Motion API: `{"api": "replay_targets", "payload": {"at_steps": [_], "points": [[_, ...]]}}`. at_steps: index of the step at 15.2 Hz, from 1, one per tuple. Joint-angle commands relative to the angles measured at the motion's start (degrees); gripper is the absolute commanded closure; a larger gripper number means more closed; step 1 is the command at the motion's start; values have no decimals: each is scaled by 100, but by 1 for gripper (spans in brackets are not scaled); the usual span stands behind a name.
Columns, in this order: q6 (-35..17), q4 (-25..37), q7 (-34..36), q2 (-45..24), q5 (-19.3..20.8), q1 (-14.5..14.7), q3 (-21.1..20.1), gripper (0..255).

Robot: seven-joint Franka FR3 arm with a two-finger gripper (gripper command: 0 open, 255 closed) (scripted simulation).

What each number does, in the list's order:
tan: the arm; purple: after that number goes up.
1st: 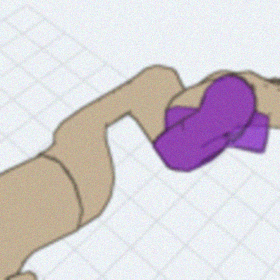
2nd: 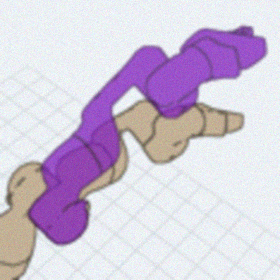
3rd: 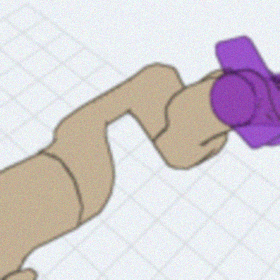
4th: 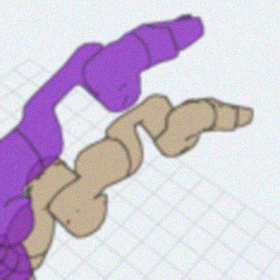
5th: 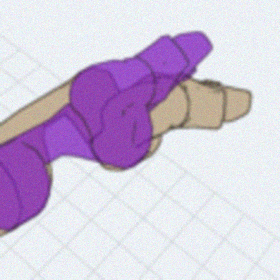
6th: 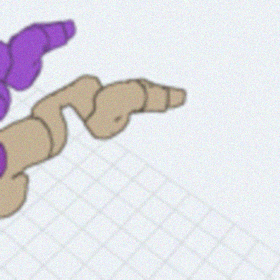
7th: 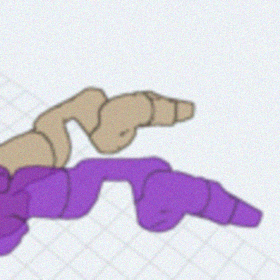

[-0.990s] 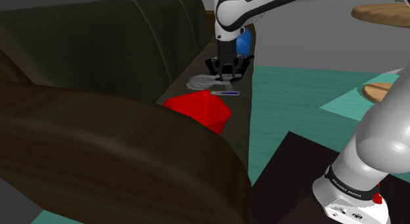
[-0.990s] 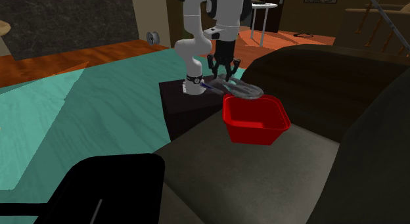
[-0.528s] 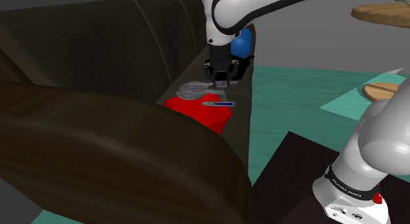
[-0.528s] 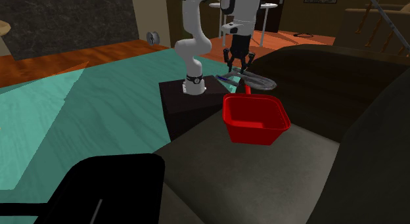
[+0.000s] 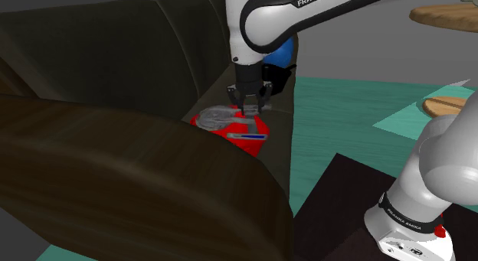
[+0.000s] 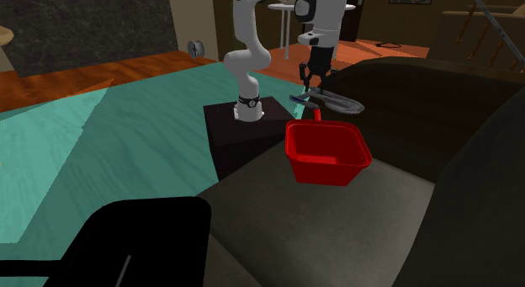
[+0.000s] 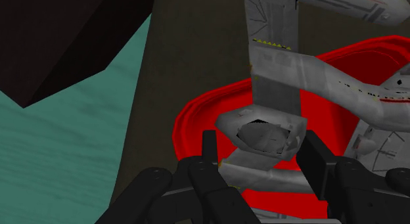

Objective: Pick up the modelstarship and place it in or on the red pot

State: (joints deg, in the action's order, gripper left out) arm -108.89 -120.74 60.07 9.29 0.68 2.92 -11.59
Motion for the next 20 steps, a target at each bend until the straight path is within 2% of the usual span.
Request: {"api": "replay_targets", "payload": {"at_steps": [1, 13, 20], "points": [[-159, -134, 25, -20, 2, 7, -12, 255], [-1085, -757, 110, -331, 74, 8, -40, 255], [-1133, -785, 116, -352, 79, 8, -41, 255]]}}
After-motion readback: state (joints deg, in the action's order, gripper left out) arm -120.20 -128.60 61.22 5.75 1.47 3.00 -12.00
